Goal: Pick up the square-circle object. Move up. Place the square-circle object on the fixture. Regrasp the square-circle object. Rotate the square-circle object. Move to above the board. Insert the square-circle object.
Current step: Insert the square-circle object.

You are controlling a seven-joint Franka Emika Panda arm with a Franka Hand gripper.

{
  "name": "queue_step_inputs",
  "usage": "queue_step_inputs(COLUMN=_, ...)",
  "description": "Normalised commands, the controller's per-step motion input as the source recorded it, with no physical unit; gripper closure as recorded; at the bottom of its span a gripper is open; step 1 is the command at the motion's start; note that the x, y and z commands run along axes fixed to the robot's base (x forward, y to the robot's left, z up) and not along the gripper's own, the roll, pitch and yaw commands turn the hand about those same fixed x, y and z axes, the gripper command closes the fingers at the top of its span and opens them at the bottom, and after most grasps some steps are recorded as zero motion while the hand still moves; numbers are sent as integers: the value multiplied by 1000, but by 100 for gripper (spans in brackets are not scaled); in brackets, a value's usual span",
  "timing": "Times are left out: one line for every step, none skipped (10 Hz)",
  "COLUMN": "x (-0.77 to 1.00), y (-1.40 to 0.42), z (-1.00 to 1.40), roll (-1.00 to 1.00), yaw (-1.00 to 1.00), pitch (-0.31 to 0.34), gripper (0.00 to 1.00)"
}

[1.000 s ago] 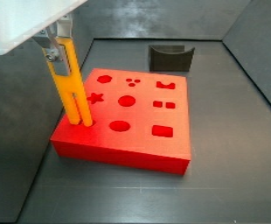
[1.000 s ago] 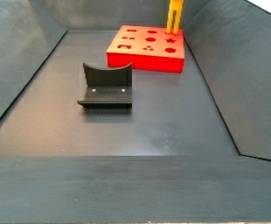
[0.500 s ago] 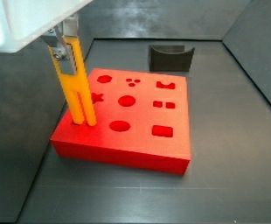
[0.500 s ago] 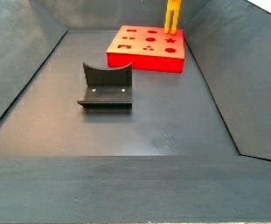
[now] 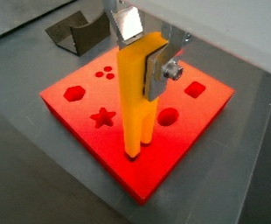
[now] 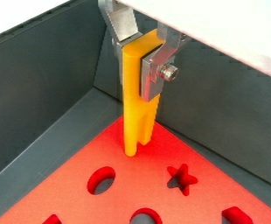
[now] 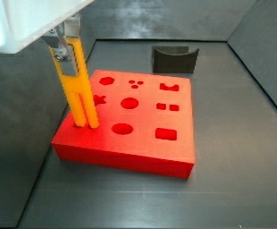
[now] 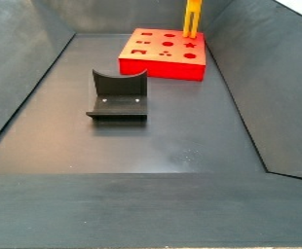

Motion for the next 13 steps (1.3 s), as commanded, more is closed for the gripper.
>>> queue_step_inputs(x=-149, y=-11, z=-277, roll=3, yaw=0, pitch=0, gripper=100)
queue_step_inputs(x=0, y=0, z=-357, roll=16, yaw=0, pitch=0, gripper=100)
queue_step_inputs(x=0, y=29, z=-403, roll=24, yaw=0, pitch=0, gripper=100)
queue_step_inputs(x=91, y=0, z=-526, roll=53, yaw=0, pitch=0, gripper=100)
queue_step_inputs(x=146, y=0, z=-574, roll=86, yaw=0, pitch=0, gripper=100)
queue_step_inputs(x=197, y=-51, z=-586, roll=149, yaw=0, pitch=0, gripper=100)
queue_step_inputs(x=254, y=-63, z=-554, roll=167, yaw=0, pitch=0, gripper=100)
queue_step_inputs(x=274, y=-74, z=-543, roll=173, yaw=0, pitch=0, gripper=100)
queue_step_inputs(x=277, y=-151, z=-597, roll=216, yaw=-3, pitch=0, gripper=100)
queue_step_inputs(x=369, y=-254, z=-703, roll=309, yaw=-14, pitch=0, gripper=100)
queue_step_inputs(x=397, y=-200, z=-723, roll=296, yaw=-23, pitch=19, gripper=100)
queue_step_inputs(x=340, y=-163, z=-760, roll=280, yaw=-14, pitch=1, gripper=100)
queue_step_inputs(x=254, y=-94, z=-680, roll=233, yaw=-9, pitch=0, gripper=100)
